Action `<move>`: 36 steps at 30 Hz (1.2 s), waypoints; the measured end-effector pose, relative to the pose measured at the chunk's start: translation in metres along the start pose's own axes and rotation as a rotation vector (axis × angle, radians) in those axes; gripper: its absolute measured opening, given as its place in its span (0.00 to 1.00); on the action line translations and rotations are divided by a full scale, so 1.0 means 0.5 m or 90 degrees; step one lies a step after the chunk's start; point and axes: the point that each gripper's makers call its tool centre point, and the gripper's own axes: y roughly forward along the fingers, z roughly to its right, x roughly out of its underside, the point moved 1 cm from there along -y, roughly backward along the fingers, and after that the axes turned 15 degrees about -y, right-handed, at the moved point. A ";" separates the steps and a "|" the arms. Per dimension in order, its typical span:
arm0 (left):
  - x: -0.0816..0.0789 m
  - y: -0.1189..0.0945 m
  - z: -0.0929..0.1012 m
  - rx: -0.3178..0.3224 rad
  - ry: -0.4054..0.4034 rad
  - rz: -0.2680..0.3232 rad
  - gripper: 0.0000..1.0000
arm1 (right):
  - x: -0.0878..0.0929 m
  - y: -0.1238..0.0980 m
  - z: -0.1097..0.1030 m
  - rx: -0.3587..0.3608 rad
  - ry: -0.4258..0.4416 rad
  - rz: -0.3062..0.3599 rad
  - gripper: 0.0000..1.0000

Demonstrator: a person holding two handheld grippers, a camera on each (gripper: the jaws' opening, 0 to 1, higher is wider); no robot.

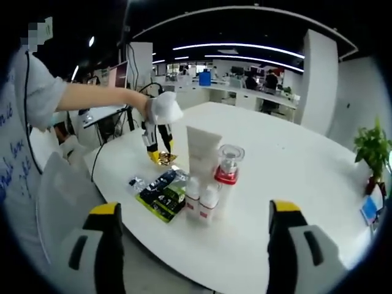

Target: Arrange the skincare products in the storage area until every visible bottle or jar stands upright without overlapping.

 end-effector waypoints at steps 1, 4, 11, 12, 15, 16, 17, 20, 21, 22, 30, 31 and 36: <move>0.003 0.001 0.003 0.001 -0.001 0.000 0.36 | -0.001 -0.003 0.000 0.001 0.000 0.001 1.00; 0.011 0.004 0.015 0.005 -0.005 -0.004 0.36 | -0.004 -0.011 -0.001 0.004 -0.002 0.005 1.00; 0.029 0.014 0.040 0.010 -0.011 -0.010 0.36 | -0.009 -0.020 -0.007 0.010 -0.006 0.010 1.00; 0.031 0.015 0.042 0.011 -0.011 -0.010 0.36 | -0.010 -0.021 -0.010 0.010 -0.006 0.011 1.00; 0.035 0.020 0.048 0.012 -0.012 -0.010 0.36 | -0.013 -0.021 -0.015 0.008 -0.007 0.013 1.00; 0.036 0.021 0.050 0.011 -0.009 -0.011 0.36 | -0.014 -0.021 -0.016 0.008 -0.007 0.013 1.00; 0.038 0.023 0.051 0.009 -0.003 -0.014 0.36 | -0.014 -0.021 -0.018 0.008 -0.007 0.014 1.00; 0.040 0.027 0.054 0.008 -0.002 -0.018 0.36 | -0.013 -0.021 -0.020 0.008 -0.007 0.012 1.00; 0.039 0.028 0.052 0.010 -0.001 -0.018 0.36 | -0.012 -0.021 -0.021 0.007 -0.007 0.010 1.00; 0.038 0.030 0.053 0.012 0.000 -0.019 0.36 | -0.011 -0.021 -0.022 0.007 -0.007 0.010 1.00; 0.038 0.044 0.061 0.013 0.007 -0.028 0.36 | -0.010 -0.020 -0.024 0.005 -0.007 0.008 1.00; 0.038 0.045 0.062 0.014 0.005 -0.027 0.36 | -0.010 -0.020 -0.024 0.004 -0.008 0.007 1.00; 0.037 0.044 0.059 0.011 0.003 -0.024 0.36 | -0.008 -0.019 -0.025 0.002 -0.010 0.004 1.00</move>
